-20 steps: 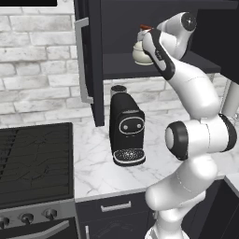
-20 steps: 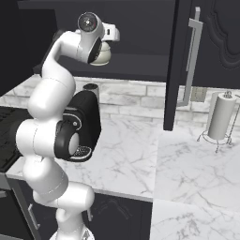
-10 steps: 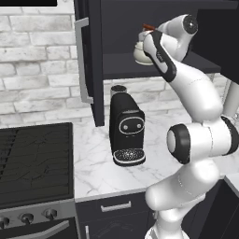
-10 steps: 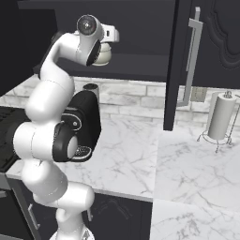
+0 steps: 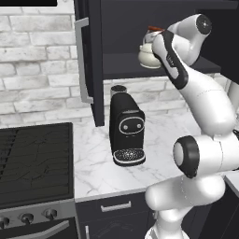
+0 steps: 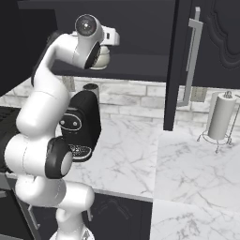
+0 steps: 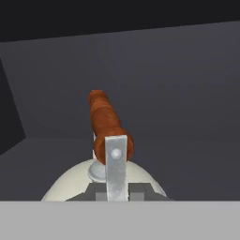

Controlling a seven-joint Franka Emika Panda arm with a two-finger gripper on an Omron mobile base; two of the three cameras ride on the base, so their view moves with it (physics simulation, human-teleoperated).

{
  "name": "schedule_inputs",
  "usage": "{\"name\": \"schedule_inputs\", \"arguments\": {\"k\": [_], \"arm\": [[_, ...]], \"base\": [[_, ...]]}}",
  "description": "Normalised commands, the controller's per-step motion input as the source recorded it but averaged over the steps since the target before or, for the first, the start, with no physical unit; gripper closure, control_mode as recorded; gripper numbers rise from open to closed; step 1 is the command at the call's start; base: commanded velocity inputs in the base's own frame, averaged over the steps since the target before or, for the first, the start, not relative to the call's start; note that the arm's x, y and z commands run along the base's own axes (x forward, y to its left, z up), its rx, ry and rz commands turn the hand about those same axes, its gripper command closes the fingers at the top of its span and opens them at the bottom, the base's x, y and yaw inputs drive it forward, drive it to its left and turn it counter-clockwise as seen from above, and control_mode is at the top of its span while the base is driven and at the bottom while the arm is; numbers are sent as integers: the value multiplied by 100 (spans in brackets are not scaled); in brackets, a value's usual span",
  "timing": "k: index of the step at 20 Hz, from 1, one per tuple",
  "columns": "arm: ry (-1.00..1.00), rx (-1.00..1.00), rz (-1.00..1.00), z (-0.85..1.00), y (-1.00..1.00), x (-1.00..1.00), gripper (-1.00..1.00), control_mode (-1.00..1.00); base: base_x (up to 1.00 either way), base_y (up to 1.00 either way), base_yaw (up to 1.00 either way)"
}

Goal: Open the cabinet, pick the kettle from the cabinet, and place it in the sink.

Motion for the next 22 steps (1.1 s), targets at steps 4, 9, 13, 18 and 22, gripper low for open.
{"name": "schedule_inputs", "arguments": {"k": [4, 9, 13, 18, 22], "arm": [[0, 4, 0, 6, -22, -75, 100, -100], [0, 2, 0, 3, -21, -75, 100, -100], [0, 0, 0, 0, -11, -75, 100, -100], [0, 0, 0, 0, -5, -75, 100, -100], [0, -2, 0, 0, 0, -74, 100, -100]], "base": [[0, 0, 0], [0, 0, 0], [0, 0, 0], [0, 0, 0], [0, 0, 0]]}}
